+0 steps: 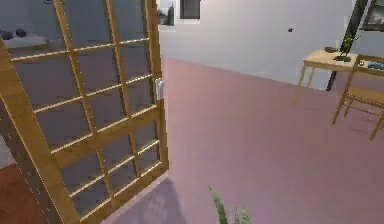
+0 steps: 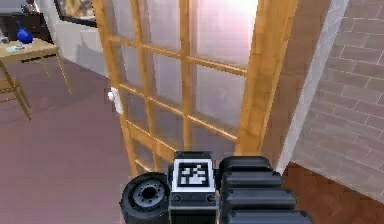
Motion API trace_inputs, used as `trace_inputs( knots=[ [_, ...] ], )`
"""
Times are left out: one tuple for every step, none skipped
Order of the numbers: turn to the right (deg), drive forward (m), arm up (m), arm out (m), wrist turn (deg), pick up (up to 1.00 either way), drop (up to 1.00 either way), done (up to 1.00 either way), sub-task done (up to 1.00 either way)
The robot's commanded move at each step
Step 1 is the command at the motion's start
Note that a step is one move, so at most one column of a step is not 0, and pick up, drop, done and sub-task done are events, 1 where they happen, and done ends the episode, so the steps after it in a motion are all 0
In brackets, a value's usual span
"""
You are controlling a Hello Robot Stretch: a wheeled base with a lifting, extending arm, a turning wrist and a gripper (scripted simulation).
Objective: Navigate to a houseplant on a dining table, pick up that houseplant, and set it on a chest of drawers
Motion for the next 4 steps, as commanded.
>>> trace_inputs(
  knots=[
    [33.0, 0.00, 0.00, 0.00, 0.0, 0.00, 0.00, 0.00, 0.00],
    [0.0, 0.65, 0.00, 0.00, 0.0, 0.00, 0.00, 0.00, 0.00],
    [6.0, 0.00, 0.00, 0.00, 0.0, 0.00, 0.00, 0.00, 0.00],
    [0.0, 0.50, 0.00, 0.00, 0.0, 0.00, 0.00, 0.00, 0.00]
  ],
)
